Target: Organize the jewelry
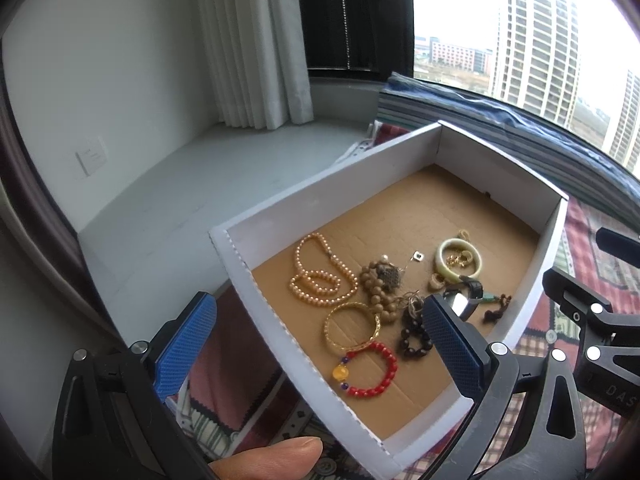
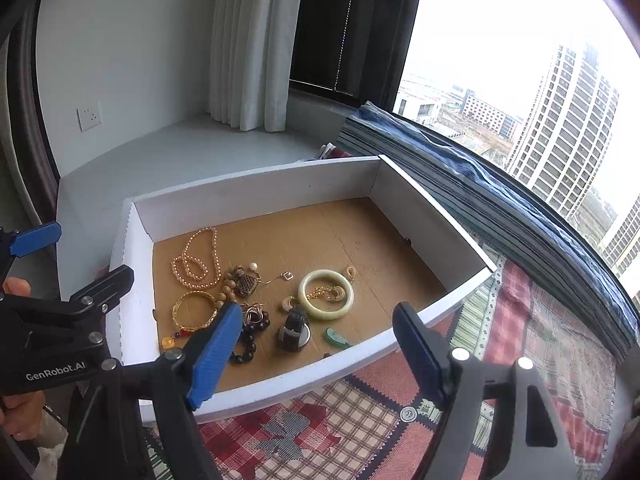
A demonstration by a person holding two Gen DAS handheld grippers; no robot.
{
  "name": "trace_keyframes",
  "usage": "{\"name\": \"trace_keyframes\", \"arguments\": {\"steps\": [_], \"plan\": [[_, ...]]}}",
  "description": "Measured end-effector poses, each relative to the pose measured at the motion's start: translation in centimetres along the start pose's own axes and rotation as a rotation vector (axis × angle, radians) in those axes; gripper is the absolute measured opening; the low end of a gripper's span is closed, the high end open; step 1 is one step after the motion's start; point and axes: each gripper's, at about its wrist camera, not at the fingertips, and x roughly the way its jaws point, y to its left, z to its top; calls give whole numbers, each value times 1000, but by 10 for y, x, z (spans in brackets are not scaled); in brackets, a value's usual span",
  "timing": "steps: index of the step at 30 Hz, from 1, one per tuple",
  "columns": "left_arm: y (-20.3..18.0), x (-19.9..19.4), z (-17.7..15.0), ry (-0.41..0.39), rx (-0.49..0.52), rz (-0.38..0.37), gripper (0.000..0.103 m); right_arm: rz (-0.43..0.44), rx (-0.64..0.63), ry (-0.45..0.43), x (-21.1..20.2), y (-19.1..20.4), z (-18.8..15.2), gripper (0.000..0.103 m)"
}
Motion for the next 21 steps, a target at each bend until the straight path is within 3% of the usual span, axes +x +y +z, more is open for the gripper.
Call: {"name": "trace_keyframes", "arguments": {"steps": [8,21], "plan": [[-1,2,-2,33,-3,43,103,-12,-5,30,0,3,1,79],[6,-7,1,25,-30,38,102,-19,-10,54,-3,6,4,79]]}}
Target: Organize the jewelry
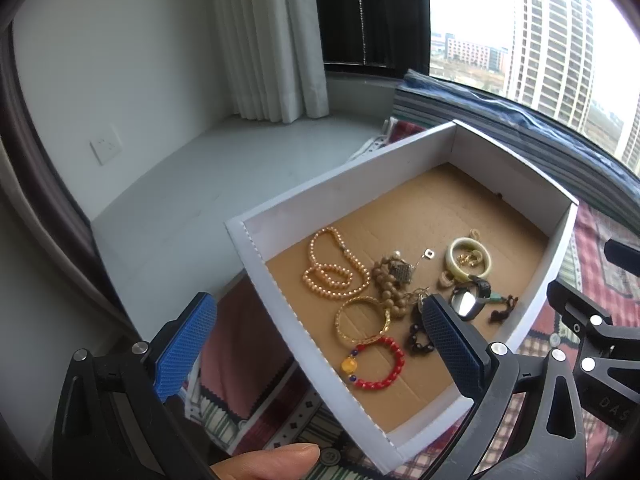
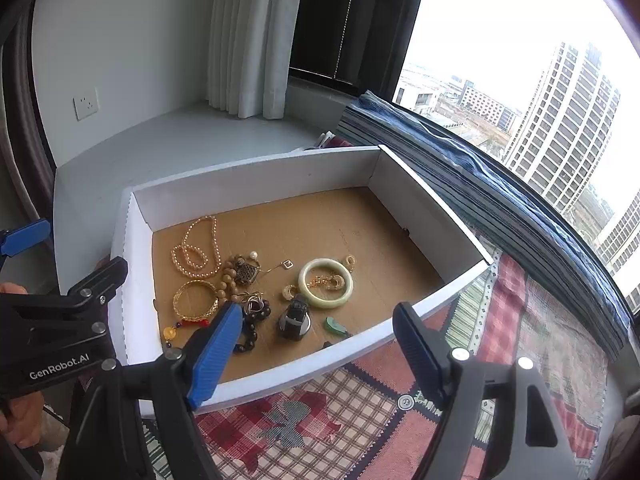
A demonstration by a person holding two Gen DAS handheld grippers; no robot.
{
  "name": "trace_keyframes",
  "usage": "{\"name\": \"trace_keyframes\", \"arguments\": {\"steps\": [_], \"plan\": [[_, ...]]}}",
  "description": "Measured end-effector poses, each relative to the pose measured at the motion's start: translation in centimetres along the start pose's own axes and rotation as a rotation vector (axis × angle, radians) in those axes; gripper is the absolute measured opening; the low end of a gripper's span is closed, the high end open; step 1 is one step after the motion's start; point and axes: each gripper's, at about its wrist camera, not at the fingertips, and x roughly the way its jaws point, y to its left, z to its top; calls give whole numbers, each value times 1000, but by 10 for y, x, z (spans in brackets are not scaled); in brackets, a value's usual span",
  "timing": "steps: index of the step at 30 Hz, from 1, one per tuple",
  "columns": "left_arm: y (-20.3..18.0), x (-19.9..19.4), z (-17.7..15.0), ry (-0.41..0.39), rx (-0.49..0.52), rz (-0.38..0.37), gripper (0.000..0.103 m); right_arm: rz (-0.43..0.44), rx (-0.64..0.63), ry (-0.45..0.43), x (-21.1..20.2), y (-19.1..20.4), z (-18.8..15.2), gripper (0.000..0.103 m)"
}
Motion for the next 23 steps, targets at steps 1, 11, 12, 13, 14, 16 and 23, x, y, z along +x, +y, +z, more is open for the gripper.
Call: {"name": "trace_keyframes", "arguments": {"steps": [1,11,12,13,14,16,23], "plan": [[0,-1,0,-1,-2,2,102,1,-1,2,-1,0,1,79],[2,-6,3,-5,-10,5,102,7,-8,20,-4,4,4,79],[2,-6,4,-4,-10,4,102,8,-7,21,-5,4,4,79],[3,-6,3,-3,-10,3,102,9,-7,22,-5,4,4,79],[3,-6,3,-3,-11,1,102,8,-7,22,-5,4,5,79],[3,-5,3,1,-14,-1,102,7,-7,22,-5,4,4,79],[1,-9,0,-34,-29,-29,102,12,2,23,-6,2,3,79]]}}
